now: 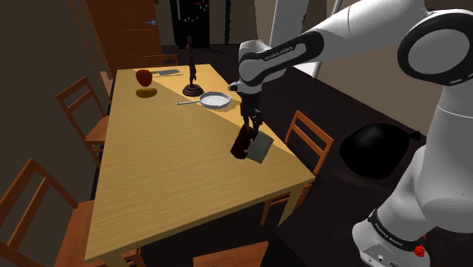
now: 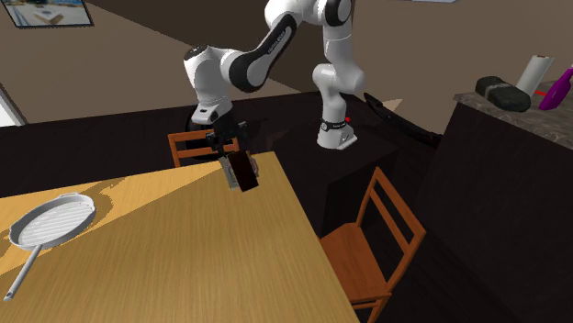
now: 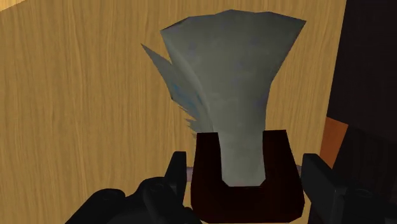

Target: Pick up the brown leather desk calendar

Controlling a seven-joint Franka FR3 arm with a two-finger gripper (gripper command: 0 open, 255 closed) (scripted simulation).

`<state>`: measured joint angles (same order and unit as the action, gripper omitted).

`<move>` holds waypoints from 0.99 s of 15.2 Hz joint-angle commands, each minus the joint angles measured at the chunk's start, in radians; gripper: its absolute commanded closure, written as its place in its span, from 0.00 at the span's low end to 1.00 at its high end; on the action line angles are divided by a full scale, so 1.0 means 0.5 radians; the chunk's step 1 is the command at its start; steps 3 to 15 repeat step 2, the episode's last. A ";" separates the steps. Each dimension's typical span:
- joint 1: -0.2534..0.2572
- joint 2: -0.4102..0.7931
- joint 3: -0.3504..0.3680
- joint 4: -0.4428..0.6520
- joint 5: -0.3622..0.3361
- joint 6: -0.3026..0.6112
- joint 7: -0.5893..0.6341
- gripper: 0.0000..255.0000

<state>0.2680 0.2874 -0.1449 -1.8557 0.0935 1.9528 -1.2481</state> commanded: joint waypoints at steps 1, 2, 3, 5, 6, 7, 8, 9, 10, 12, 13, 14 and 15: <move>0.000 -0.022 -0.001 0.003 -0.004 -0.022 0.002 1.00; 0.000 -0.022 -0.001 0.003 -0.004 -0.022 0.002 1.00; 0.000 -0.022 -0.001 0.003 -0.004 -0.022 0.002 1.00; 0.000 -0.022 -0.001 0.003 -0.004 -0.022 0.002 1.00; 0.000 -0.022 -0.001 0.003 -0.004 -0.022 0.002 1.00; 0.000 -0.022 -0.001 0.003 -0.004 -0.022 0.002 1.00; 0.000 -0.022 -0.001 0.003 -0.004 -0.022 0.002 1.00; 0.000 -0.022 -0.001 0.003 -0.004 -0.022 0.002 1.00; 0.000 -0.022 -0.001 0.003 -0.004 -0.022 0.002 1.00; 0.000 -0.022 -0.001 0.003 -0.004 -0.022 0.002 1.00; 0.000 -0.022 -0.001 0.003 -0.004 -0.022 0.002 1.00; 0.000 -0.022 -0.001 0.003 -0.004 -0.022 0.002 1.00; 0.000 -0.022 -0.001 0.003 -0.004 -0.022 0.002 1.00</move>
